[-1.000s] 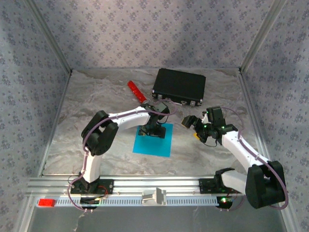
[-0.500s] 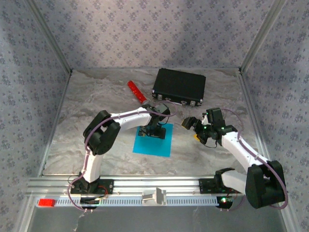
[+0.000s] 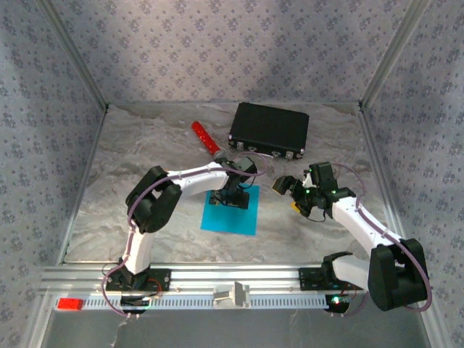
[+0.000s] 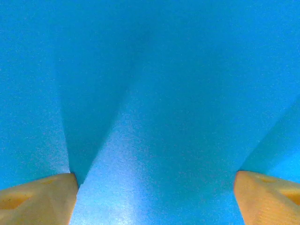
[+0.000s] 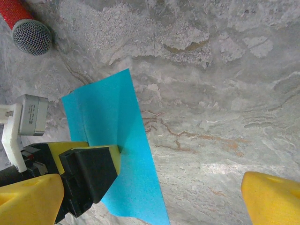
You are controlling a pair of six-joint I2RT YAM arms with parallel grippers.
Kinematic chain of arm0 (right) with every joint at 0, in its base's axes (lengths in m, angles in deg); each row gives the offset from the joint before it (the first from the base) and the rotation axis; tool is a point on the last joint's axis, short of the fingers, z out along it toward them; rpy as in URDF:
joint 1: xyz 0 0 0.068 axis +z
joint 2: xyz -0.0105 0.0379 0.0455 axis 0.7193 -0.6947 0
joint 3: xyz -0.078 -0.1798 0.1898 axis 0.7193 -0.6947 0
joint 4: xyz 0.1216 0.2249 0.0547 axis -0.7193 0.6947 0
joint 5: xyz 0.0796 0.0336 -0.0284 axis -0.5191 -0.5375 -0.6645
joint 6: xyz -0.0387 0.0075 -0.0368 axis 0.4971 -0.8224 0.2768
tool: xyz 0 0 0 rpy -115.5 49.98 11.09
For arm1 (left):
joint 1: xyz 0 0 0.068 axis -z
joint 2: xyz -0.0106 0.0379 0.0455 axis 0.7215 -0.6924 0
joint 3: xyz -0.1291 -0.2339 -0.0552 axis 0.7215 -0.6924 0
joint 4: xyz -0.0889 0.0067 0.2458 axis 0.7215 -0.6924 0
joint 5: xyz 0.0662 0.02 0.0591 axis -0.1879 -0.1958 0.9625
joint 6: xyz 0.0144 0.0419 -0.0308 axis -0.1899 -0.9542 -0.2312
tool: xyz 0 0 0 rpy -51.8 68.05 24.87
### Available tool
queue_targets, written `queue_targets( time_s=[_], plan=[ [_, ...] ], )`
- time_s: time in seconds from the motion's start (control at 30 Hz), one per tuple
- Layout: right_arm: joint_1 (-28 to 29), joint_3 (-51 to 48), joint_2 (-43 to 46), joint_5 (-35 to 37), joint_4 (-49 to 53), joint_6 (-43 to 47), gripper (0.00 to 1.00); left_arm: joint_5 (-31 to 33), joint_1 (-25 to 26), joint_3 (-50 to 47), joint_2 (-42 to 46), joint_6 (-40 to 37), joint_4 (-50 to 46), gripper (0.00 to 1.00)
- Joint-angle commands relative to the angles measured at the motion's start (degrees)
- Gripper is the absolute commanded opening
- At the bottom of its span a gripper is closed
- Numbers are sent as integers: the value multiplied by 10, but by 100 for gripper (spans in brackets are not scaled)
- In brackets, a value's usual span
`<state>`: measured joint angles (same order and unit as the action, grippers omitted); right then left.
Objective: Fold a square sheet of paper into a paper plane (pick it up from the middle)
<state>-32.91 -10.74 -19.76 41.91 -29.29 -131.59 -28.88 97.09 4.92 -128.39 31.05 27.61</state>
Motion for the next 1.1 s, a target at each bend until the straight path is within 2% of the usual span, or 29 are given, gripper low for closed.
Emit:
queue_targets(
  time_s=[0.0, 0.13, 0.33, 0.43, 0.53, 0.63, 0.8, 0.9, 0.97, 1.07],
  plan=[
    [-3, 0, -4, 7, 9, -5, 99, -16, 7, -20, -47, 10, -2, 87],
    [-3, 2, -2, 8, 9, -5, 99, -12, 7, -19, -37, 9, 1, 86],
    [-3, 9, 3, 15, 14, -5, 99, -6, 9, -26, -3, 1, 28, 78],
    [-3, 15, 8, 29, 23, -6, 99, 6, 13, -49, 31, -6, 66, 68],
    [-3, 18, 16, 41, 26, -10, 99, 12, 13, -64, 58, -7, 95, 52],
    [-3, 18, 26, 59, 30, -20, 99, 16, 13, -80, 85, -7, 117, 42],
    [-5, 24, 42, 83, 41, -24, 99, 3, 12, -114, 140, -6, 169, 38],
    [-8, 31, 55, 110, 53, -27, 98, -44, 1, -152, 189, 6, 245, 39],
    [-11, 31, 68, 121, 49, -29, 98, -101, -17, -189, 221, 27, 317, 39],
    [-13, 25, 86, 127, 32, -38, 98, -224, -58, -266, 259, 91, 482, 40]
  ],
)
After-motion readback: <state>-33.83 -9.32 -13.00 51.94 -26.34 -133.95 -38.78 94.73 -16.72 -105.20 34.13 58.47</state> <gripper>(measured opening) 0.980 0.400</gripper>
